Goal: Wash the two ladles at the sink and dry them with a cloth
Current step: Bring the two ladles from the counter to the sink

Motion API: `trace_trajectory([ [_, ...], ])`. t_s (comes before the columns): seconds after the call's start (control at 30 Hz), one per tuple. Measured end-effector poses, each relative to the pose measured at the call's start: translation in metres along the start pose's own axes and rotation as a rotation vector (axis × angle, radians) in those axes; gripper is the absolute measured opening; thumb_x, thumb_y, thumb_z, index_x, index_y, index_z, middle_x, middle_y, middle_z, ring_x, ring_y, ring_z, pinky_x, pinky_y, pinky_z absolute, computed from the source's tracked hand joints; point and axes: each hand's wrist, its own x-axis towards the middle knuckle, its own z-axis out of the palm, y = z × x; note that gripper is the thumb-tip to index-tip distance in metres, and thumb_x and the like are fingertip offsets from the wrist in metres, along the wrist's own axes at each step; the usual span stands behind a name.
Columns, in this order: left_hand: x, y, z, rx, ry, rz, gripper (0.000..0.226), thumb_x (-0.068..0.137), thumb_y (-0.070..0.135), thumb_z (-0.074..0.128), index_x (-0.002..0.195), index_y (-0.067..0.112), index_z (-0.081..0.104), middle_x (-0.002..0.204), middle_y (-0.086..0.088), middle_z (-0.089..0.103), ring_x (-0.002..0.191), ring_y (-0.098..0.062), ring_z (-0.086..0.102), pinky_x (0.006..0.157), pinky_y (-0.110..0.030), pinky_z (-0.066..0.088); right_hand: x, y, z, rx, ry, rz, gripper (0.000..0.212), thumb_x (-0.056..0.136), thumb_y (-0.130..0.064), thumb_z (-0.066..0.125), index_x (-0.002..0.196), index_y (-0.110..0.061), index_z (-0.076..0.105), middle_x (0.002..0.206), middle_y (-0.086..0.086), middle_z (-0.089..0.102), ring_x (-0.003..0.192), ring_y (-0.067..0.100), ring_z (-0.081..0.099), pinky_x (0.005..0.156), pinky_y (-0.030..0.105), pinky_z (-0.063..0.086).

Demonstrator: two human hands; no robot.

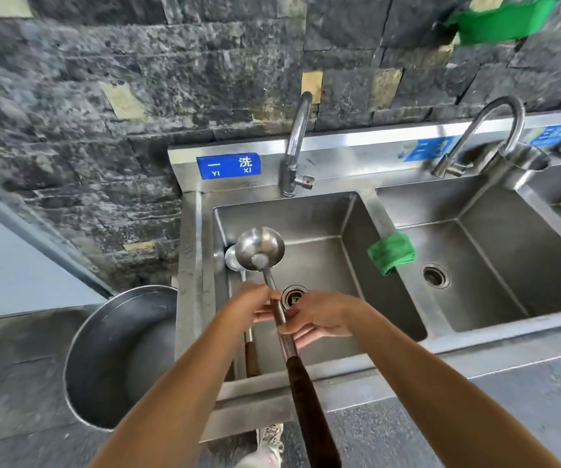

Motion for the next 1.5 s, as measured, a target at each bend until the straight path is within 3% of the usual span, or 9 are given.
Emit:
trace_trajectory([
  [0.2, 0.081, 0.022, -0.034, 0.122, 0.031, 0.016, 0.009, 0.084, -0.006, 0.065, 0.079, 0.001, 0.061, 0.07, -0.014, 0.062, 0.048, -0.02, 0.064, 0.046, -0.029, 0.056, 0.075, -0.02, -0.004, 0.095, 0.026, 0.007, 0.014, 0.09, -0.001, 0.07, 0.104, -0.003, 0.07, 0.093, 0.009, 0.075, 0.083, 0.015, 0.076, 0.072, 0.024, 0.061],
  [0.37, 0.147, 0.018, -0.047, 0.263, 0.058, 0.024, 0.015, 0.083, -0.005, 0.063, 0.072, 0.005, 0.059, 0.061, -0.009, 0.059, 0.053, -0.019, 0.06, 0.051, -0.032, 0.056, 0.144, -0.012, -0.013, 0.147, 0.042, 0.036, 0.027, 0.088, 0.003, 0.071, 0.114, 0.005, 0.066, 0.1, 0.015, 0.074, 0.088, 0.019, 0.076, 0.073, 0.026, 0.061],
  [0.57, 0.208, 0.001, -0.053, 0.378, 0.115, -0.015, 0.015, 0.082, -0.003, 0.062, 0.071, 0.005, 0.056, 0.061, -0.01, 0.057, 0.049, -0.019, 0.058, 0.048, -0.03, 0.055, 0.21, 0.006, -0.023, 0.149, 0.033, 0.058, 0.023, 0.084, 0.002, 0.075, 0.107, 0.001, 0.071, 0.095, 0.012, 0.077, 0.089, 0.02, 0.077, 0.071, 0.026, 0.061],
  [0.67, 0.229, -0.007, -0.055, 0.391, 0.12, -0.031, 0.003, 0.084, 0.0, 0.064, 0.083, -0.002, 0.062, 0.071, -0.013, 0.063, 0.06, -0.023, 0.064, 0.06, -0.036, 0.061, 0.23, 0.011, -0.029, 0.154, 0.017, 0.069, 0.02, 0.084, 0.001, 0.074, 0.103, -0.002, 0.072, 0.087, 0.008, 0.076, 0.083, 0.018, 0.077, 0.069, 0.026, 0.061],
  [0.77, 0.253, -0.012, -0.058, 0.388, 0.136, -0.06, 0.017, 0.084, 0.002, 0.065, 0.099, -0.006, 0.062, 0.086, -0.02, 0.068, 0.071, -0.028, 0.07, 0.064, -0.04, 0.063, 0.249, 0.013, -0.04, 0.146, 0.005, 0.078, 0.021, 0.083, -0.001, 0.074, 0.104, -0.002, 0.072, 0.085, 0.007, 0.076, 0.08, 0.015, 0.076, 0.067, 0.024, 0.06],
  [0.9, 0.271, -0.02, -0.056, 0.429, 0.162, -0.091, 0.02, 0.082, 0.004, 0.064, 0.101, -0.002, 0.06, 0.088, -0.018, 0.069, 0.076, -0.03, 0.071, 0.064, -0.044, 0.063, 0.266, 0.019, -0.046, 0.123, -0.004, 0.095, 0.019, 0.084, 0.001, 0.074, 0.103, -0.001, 0.073, 0.086, 0.009, 0.075, 0.08, 0.016, 0.076, 0.068, 0.026, 0.061],
  [1.23, 0.302, -0.034, -0.052, 0.589, 0.23, -0.098, 0.03, 0.073, 0.01, 0.059, 0.102, 0.005, 0.059, 0.093, -0.018, 0.069, 0.079, -0.033, 0.071, 0.063, -0.041, 0.062, 0.3, 0.033, -0.052, 0.132, 0.001, 0.119, 0.027, 0.084, 0.006, 0.072, 0.11, 0.001, 0.073, 0.108, 0.025, 0.074, 0.096, 0.029, 0.075, 0.077, 0.033, 0.063],
  [1.33, 0.31, -0.04, -0.053, 0.644, 0.243, -0.081, 0.033, 0.071, 0.012, 0.057, 0.102, 0.002, 0.063, 0.095, -0.018, 0.07, 0.087, -0.035, 0.07, 0.07, -0.038, 0.059, 0.307, 0.035, -0.05, 0.135, 0.018, 0.132, 0.029, 0.083, 0.006, 0.074, 0.111, 0.002, 0.071, 0.098, 0.019, 0.075, 0.095, 0.028, 0.075, 0.083, 0.037, 0.063],
  [1.5, 0.313, -0.049, -0.051, 0.675, 0.254, -0.063, 0.019, 0.073, 0.01, 0.058, 0.089, 0.001, 0.063, 0.092, -0.02, 0.07, 0.087, -0.035, 0.068, 0.067, -0.033, 0.053, 0.311, 0.04, -0.05, 0.066, 0.031, 0.152, 0.03, 0.084, 0.007, 0.074, 0.113, 0.003, 0.067, 0.106, 0.024, 0.072, 0.097, 0.031, 0.075, 0.078, 0.031, 0.063],
])
